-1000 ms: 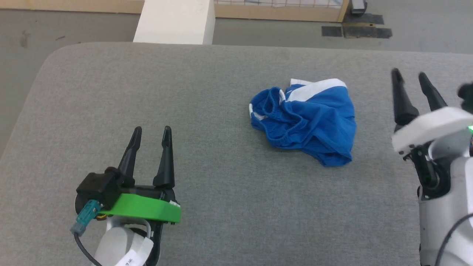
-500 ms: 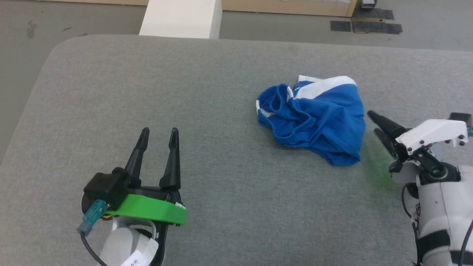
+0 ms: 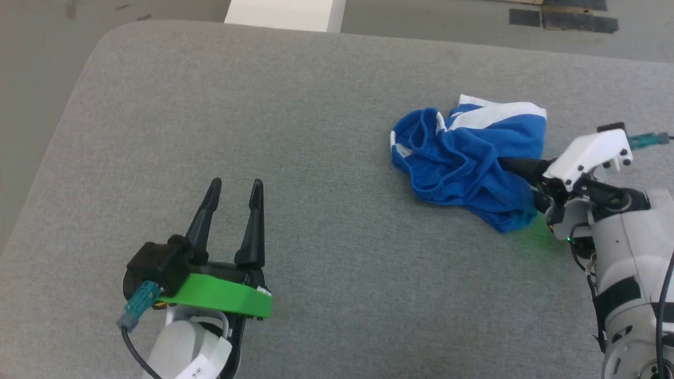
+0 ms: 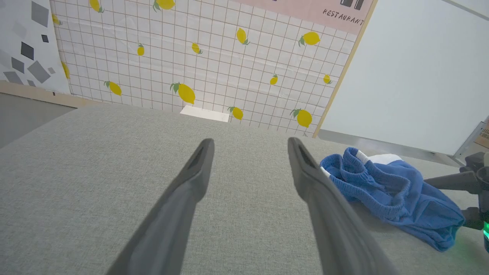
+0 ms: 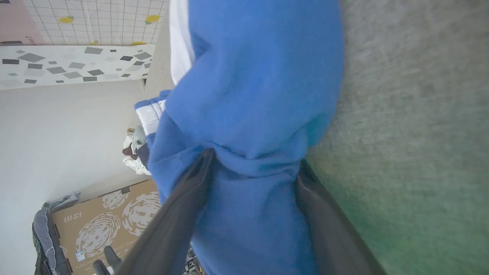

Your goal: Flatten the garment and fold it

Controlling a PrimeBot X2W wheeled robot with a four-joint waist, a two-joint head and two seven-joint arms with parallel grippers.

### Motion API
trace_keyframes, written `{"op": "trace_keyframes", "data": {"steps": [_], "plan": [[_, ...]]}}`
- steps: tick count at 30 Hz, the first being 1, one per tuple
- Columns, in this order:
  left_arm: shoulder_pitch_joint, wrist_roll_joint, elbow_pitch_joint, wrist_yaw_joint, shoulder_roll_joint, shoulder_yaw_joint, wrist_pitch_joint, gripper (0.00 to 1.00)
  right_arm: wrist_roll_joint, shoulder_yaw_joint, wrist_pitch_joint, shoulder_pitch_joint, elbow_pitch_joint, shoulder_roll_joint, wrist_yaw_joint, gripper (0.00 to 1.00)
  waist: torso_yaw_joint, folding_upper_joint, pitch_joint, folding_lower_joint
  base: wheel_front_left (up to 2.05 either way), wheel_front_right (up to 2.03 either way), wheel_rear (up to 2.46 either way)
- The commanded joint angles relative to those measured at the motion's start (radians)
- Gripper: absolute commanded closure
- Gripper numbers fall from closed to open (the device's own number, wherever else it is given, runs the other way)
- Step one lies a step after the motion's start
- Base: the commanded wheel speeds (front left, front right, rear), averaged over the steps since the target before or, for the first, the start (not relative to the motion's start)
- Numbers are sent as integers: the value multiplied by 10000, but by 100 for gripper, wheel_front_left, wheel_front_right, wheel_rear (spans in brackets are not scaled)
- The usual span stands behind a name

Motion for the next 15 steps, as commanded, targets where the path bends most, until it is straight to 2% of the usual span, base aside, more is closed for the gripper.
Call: {"op": "trace_keyframes", "data": {"steps": [1, 2, 8, 15], "plan": [[-171, 16, -18, -68, -26, 27, -38, 0, -134, 81, 109, -116, -14, 104, -13, 89, 101, 0, 109, 0, 0, 0, 0], [-186, 17, -20, -68, -26, 32, -38, 0, -215, 139, 172, -128, -71, 119, -13, 100, 111, 0, 120, 0, 0, 0, 0], [-168, 87, -100, -68, -26, 248, -38, 0, -962, 892, 932, -120, -880, 164, -13, 100, -169, 0, 183, 0, 0, 0, 0], [-211, 305, -205, -68, -26, 394, -38, 0, -2487, 2655, 1905, 506, -3059, -156, -13, 100, -1156, 0, 282, 0, 0, 0, 0]]}}
